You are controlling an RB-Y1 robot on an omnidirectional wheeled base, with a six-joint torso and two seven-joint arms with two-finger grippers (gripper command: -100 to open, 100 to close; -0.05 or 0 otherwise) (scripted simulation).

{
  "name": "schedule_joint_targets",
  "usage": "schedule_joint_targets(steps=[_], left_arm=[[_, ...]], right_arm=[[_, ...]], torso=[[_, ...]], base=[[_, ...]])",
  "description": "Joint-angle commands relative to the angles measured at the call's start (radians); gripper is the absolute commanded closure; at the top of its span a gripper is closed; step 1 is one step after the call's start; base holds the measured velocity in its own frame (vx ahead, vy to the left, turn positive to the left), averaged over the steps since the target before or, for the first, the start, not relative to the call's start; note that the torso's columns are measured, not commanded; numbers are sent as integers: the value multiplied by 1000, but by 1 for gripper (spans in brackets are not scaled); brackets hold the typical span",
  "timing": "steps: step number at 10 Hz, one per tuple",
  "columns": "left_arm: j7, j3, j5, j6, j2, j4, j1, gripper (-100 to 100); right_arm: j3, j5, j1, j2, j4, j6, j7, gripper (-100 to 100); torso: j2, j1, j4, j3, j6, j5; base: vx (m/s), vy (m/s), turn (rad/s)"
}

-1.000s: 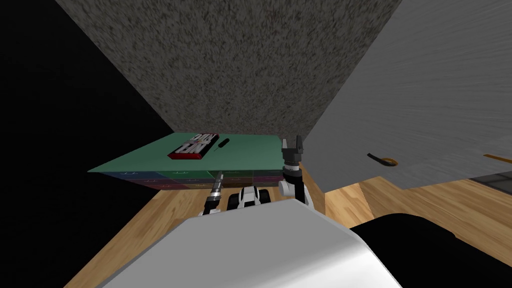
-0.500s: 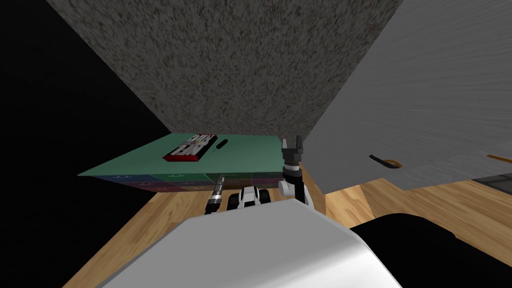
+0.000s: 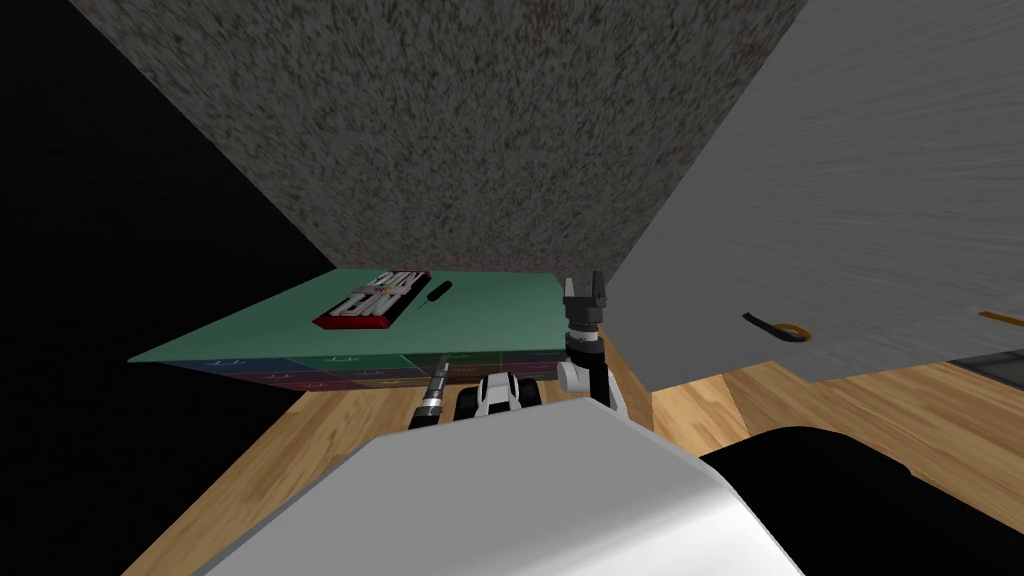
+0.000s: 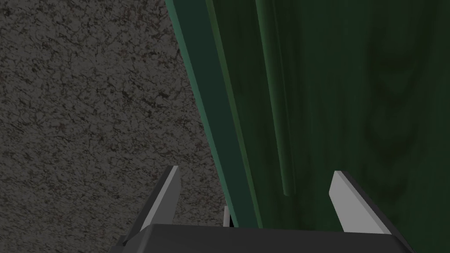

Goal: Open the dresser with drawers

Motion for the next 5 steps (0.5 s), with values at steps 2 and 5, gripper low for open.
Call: schedule_joint_targets(steps=[2, 5], left_arm=[[0, -2, 1, -32, 7, 87, -27, -100], [8, 3, 3, -2, 12, 76, -49, -100]], right_arm=[[0, 0, 0, 0, 0, 0, 0, 0], [0, 0, 0, 0, 0, 0, 0, 0]], torso=[[3, 1, 1, 2, 0, 0], [0, -1, 0, 0, 0, 0]], base=[[0, 0, 0], [2, 1, -3]])
